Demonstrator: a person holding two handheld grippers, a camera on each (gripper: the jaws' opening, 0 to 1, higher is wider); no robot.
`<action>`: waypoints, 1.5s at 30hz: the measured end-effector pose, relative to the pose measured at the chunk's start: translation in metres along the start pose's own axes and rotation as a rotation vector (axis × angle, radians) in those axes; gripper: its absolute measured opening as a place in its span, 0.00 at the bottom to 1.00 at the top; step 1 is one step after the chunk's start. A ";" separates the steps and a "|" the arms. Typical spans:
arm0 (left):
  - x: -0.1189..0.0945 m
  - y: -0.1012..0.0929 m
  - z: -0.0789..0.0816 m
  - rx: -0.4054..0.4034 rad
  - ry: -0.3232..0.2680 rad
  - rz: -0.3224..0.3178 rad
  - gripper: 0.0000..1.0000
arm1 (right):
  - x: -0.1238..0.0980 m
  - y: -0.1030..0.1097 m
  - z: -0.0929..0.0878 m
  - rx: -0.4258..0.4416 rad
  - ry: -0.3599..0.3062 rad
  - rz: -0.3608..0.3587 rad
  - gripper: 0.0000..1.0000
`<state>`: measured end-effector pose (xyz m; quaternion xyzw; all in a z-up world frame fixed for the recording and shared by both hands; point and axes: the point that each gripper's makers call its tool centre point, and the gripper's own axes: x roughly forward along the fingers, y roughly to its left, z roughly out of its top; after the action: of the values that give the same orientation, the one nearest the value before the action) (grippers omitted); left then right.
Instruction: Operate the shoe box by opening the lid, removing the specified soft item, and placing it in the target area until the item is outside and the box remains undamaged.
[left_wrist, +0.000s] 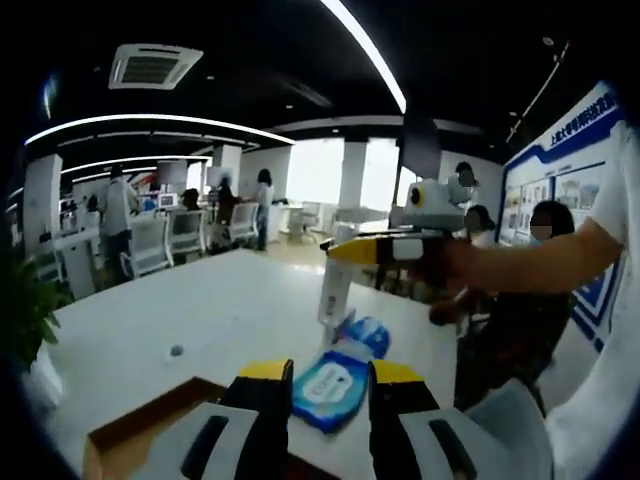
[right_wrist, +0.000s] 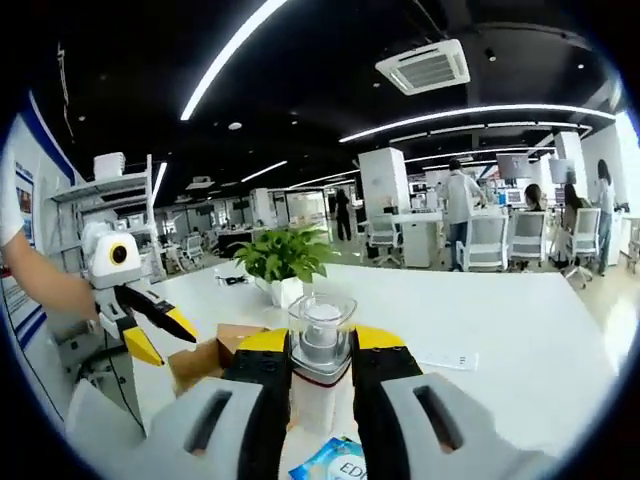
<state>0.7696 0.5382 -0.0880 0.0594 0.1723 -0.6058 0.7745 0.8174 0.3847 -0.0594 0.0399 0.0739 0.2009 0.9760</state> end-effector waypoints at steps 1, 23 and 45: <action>0.000 0.002 -0.005 0.003 0.024 0.006 0.30 | 0.000 -0.004 -0.001 -0.004 0.000 -0.007 0.20; 0.007 0.024 -0.040 -0.025 0.152 0.074 0.35 | 0.033 -0.092 -0.084 -0.043 0.080 -0.102 0.20; 0.018 0.031 -0.061 -0.074 0.199 0.056 0.34 | 0.050 -0.116 -0.150 -0.046 0.143 -0.108 0.20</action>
<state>0.7914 0.5476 -0.1548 0.0953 0.2691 -0.5684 0.7717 0.8833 0.3057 -0.2258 -0.0009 0.1408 0.1517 0.9783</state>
